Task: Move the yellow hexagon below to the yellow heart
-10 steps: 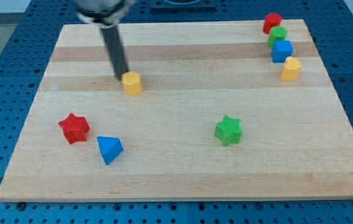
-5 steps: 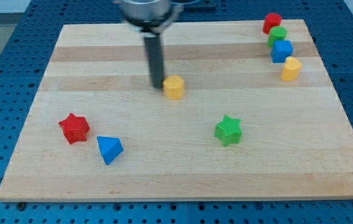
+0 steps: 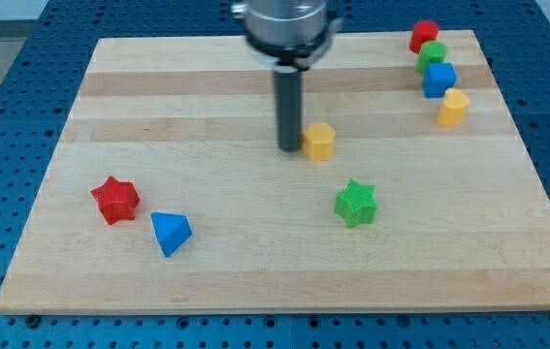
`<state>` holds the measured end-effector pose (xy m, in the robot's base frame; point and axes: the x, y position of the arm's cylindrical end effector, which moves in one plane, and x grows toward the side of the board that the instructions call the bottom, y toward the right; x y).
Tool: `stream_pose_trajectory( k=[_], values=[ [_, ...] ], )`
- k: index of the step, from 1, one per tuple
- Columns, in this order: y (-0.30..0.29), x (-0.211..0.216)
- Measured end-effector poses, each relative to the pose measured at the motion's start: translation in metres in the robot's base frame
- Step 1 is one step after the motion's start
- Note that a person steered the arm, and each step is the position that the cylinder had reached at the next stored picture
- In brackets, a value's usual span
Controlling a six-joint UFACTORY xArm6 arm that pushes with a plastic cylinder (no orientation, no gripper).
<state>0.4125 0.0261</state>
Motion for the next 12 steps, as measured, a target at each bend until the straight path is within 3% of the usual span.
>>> stream_pose_trajectory(
  k=[1,2,3,4,6,7,8,9,10,11,12],
  values=[
    [0.077,-0.008],
    [0.113,-0.01],
    [0.055,0.003],
    [0.072,0.03],
    [0.176,0.015],
    [0.179,0.018],
    [0.128,0.02],
    [0.114,0.01],
    [0.169,0.069],
    [0.262,0.06],
    [0.306,-0.007]
  ],
)
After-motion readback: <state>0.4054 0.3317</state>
